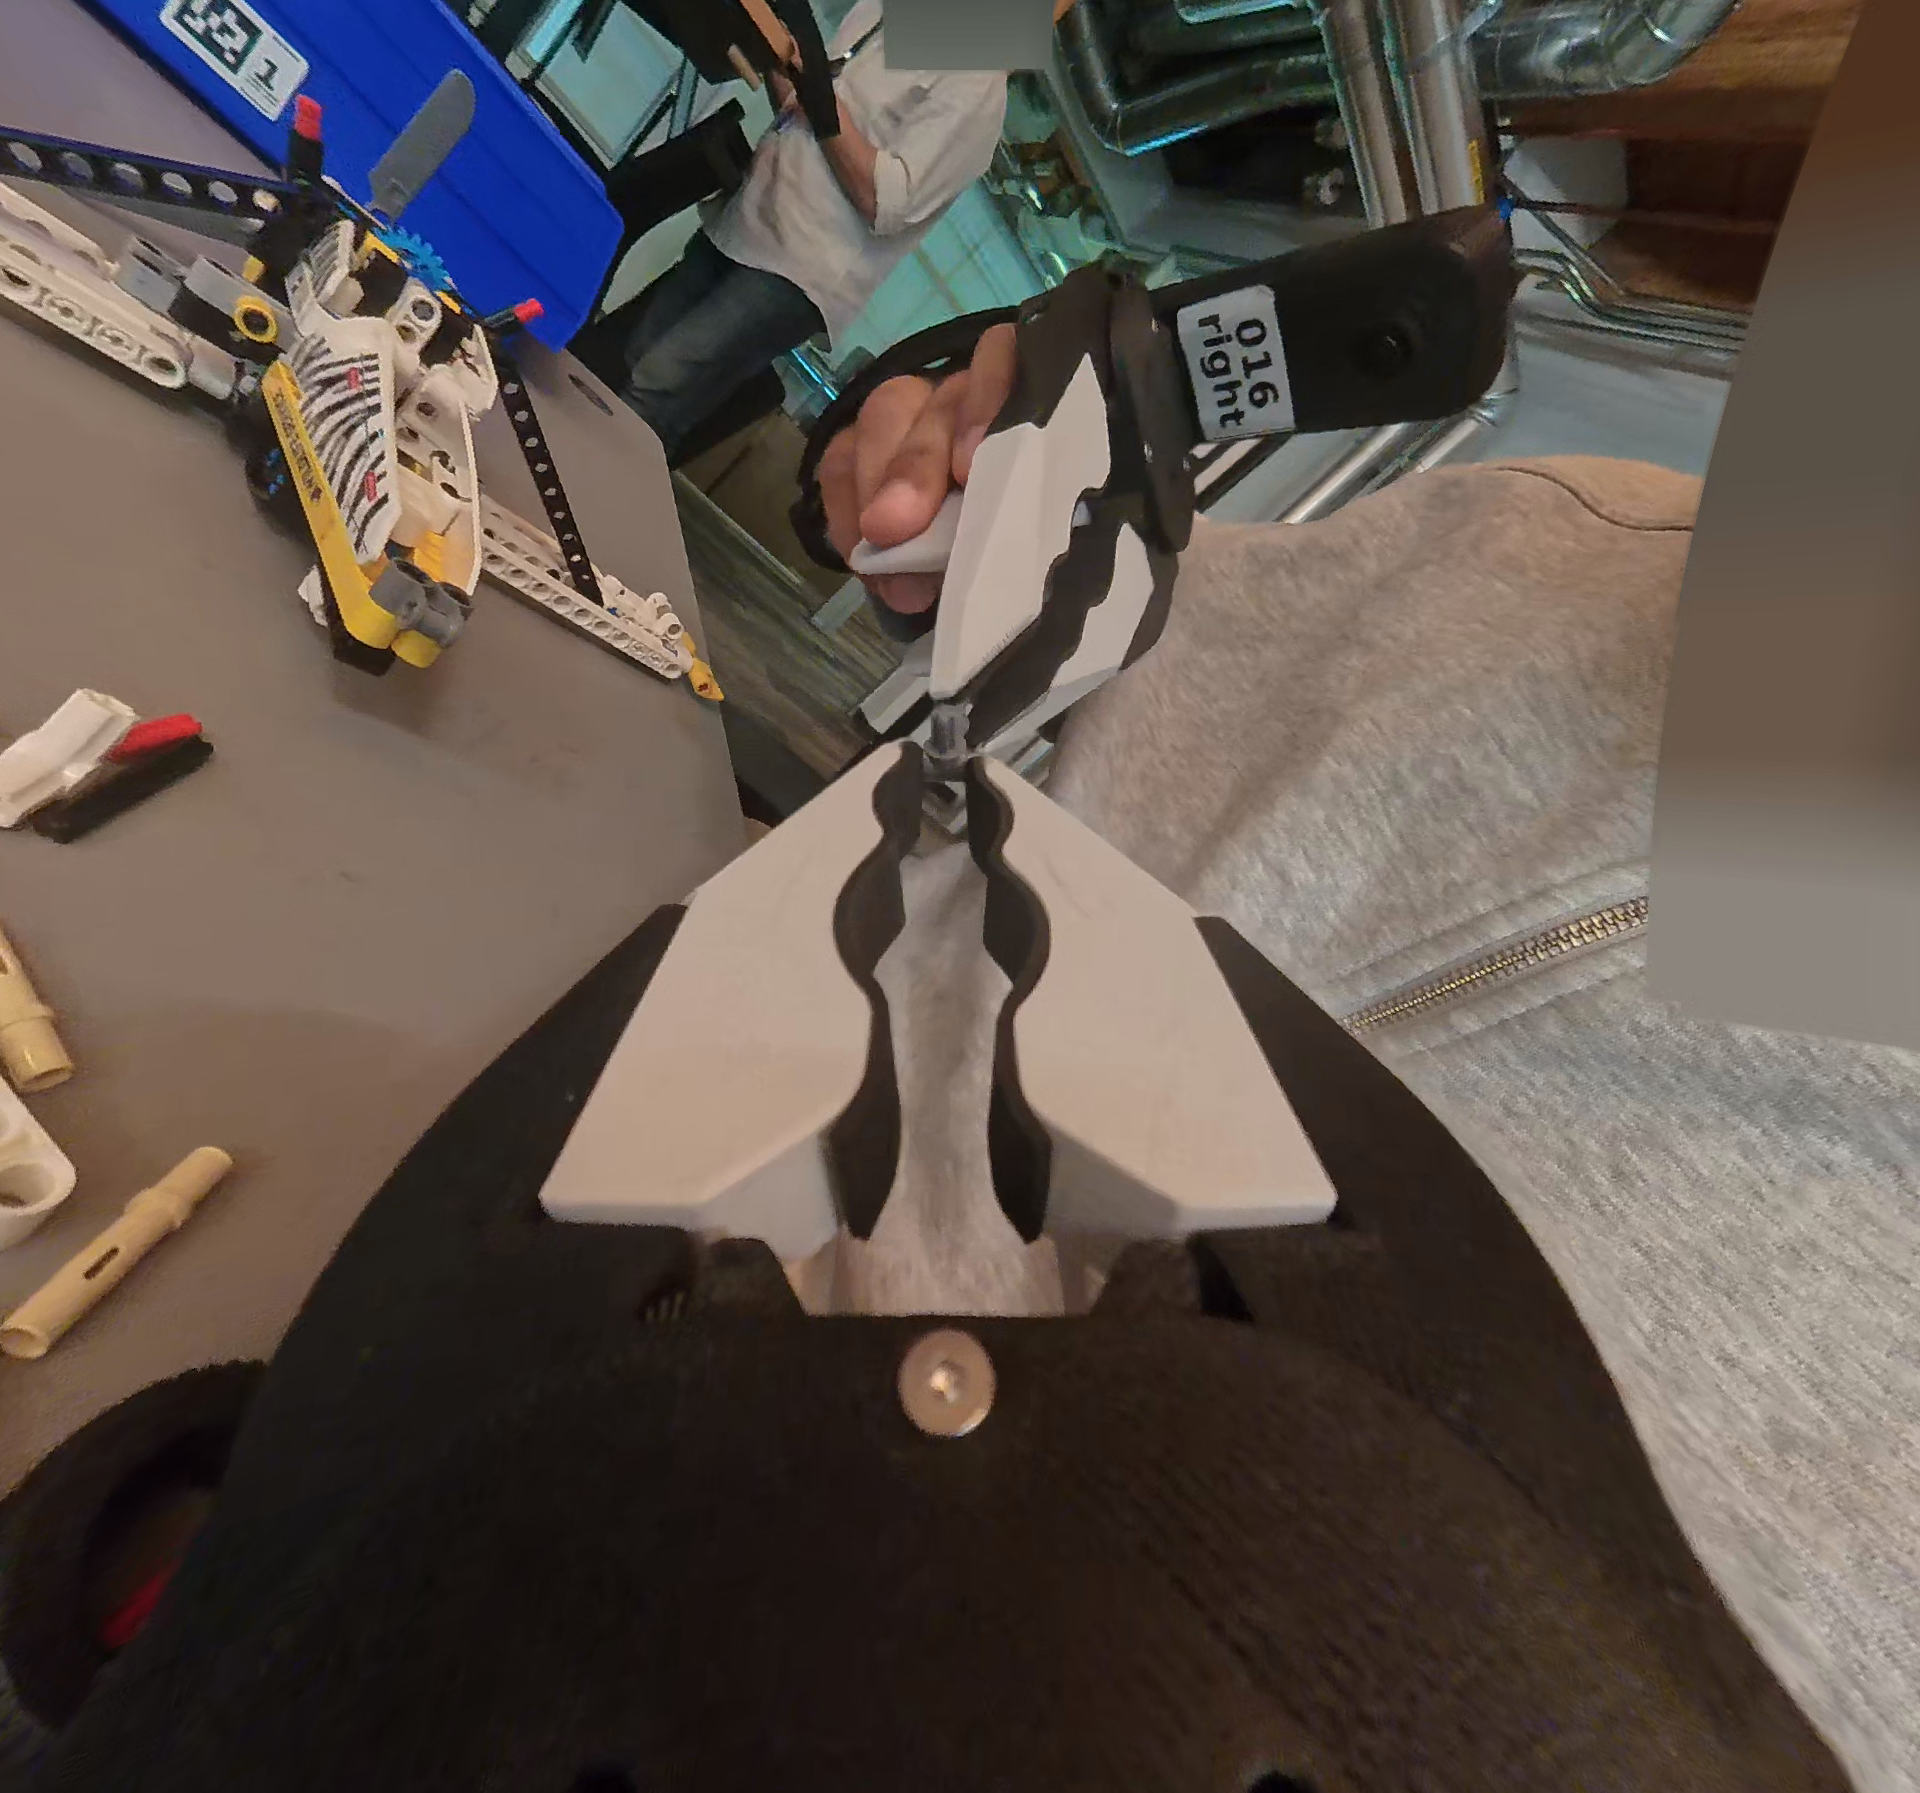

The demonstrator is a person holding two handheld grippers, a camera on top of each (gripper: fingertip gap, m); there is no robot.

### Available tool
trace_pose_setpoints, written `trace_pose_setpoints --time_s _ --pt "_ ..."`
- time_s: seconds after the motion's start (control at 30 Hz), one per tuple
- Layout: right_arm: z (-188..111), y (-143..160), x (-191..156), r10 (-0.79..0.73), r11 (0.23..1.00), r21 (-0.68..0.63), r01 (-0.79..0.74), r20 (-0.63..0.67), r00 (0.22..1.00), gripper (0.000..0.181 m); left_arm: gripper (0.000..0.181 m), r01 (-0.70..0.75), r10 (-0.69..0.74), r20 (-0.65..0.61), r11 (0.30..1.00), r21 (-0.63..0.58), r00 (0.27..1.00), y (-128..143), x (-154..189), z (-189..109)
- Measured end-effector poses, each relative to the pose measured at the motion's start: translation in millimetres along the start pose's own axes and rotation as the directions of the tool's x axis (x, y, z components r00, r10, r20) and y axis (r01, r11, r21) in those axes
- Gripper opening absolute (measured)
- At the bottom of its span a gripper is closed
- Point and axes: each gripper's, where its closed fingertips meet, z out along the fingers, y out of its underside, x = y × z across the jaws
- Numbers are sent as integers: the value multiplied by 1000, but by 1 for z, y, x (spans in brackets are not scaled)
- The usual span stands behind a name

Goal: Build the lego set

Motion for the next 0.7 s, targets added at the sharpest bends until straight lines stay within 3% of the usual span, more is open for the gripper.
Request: trace_pose_setpoints --time_s 0.1,0.2,0.3,0.4,0.5,0.7 --pt "-1 4 6 99 994 -43 -99 -6 995 7 17 -19 16 52 999 48 999 -7 -6 -4" --pt "0 18 13 291 947 -139 -290 -10 957 7 27 -45 34 85 989 138 996 -20 -9 -13" --pt "-1 55 16 540 779 -329 -535 -82 837 7 23 -72 57 87 981 179 995 -26 -7 -18" --pt "0 74 8 711 616 -400 -679 -89 697 7 21 -85 72 80 982 169 994 -25 -5 -17" --pt "1 87 3 757 542 -449 -710 -106 645 7 21 -96 82 85 982 164 993 -24 -5 -16" --pt "8 99 -1 734 525 -501 -687 -141 664 7 19 -99 88 74 980 170 993 -25 -2 -17"
